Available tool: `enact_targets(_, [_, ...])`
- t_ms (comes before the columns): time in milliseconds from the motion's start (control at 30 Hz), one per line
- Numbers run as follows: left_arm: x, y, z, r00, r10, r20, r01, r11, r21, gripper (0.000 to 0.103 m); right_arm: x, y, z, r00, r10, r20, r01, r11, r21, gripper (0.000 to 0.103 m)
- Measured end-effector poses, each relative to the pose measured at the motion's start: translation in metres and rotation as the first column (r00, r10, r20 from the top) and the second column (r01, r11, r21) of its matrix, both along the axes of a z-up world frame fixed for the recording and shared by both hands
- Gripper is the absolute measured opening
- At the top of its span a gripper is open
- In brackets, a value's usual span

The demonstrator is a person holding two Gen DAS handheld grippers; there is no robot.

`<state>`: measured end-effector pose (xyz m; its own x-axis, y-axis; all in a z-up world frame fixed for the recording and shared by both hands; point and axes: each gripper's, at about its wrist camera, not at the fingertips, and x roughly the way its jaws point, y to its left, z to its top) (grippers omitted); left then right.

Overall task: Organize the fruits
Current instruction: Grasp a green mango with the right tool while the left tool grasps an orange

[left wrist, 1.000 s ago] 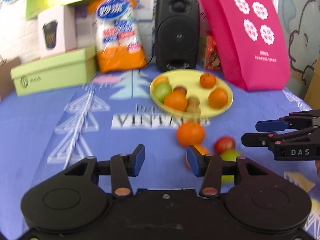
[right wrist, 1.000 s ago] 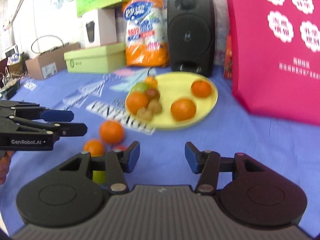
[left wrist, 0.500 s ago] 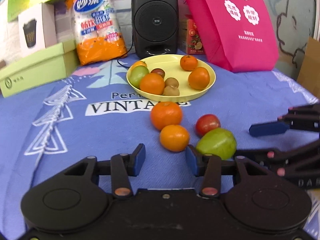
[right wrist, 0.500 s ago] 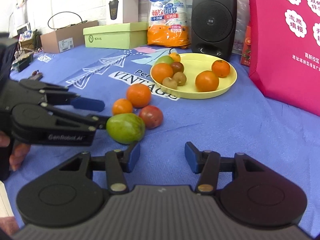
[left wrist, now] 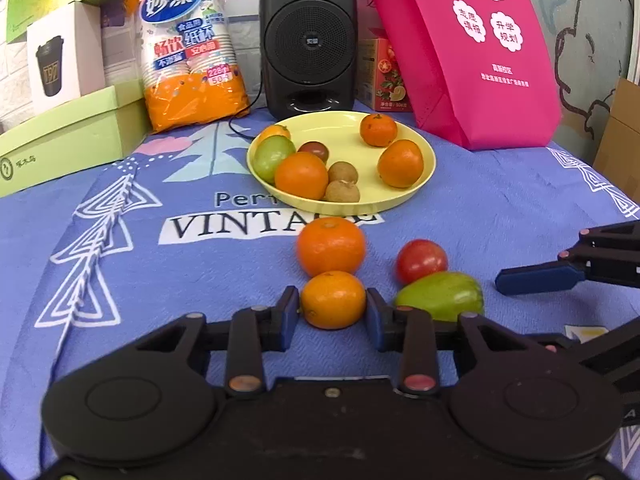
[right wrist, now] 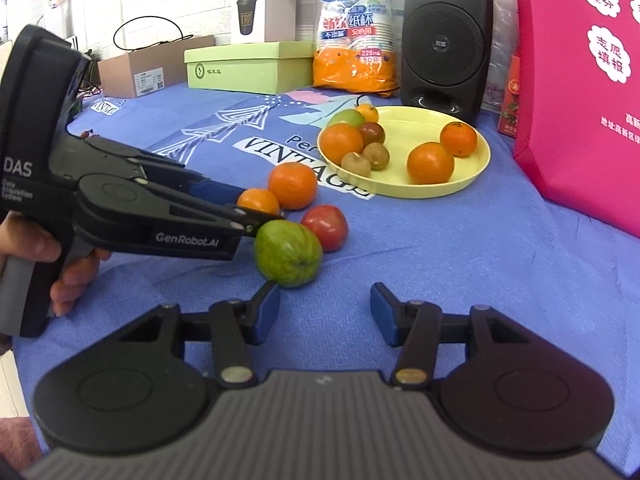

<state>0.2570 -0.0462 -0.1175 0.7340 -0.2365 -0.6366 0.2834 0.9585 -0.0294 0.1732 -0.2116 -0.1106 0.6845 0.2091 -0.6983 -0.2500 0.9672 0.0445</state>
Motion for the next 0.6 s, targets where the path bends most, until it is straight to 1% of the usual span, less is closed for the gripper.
enact_targets(100, [-0.003,0.007,0.000,1.000,0.018,0.002,-0.018,1.000,0.003,0.035,0.005,0.005,-0.001,1.000,0.016,0.000,-0.016,1.000,-0.009,0.055])
enact_targets(600, [-0.007,0.044,0.000,0.996,0.087,0.010,-0.086,0.996,-0.014,0.035,0.023,0.033,-0.003,0.995,0.094,-0.012,-0.095,0.995,-0.030,0.057])
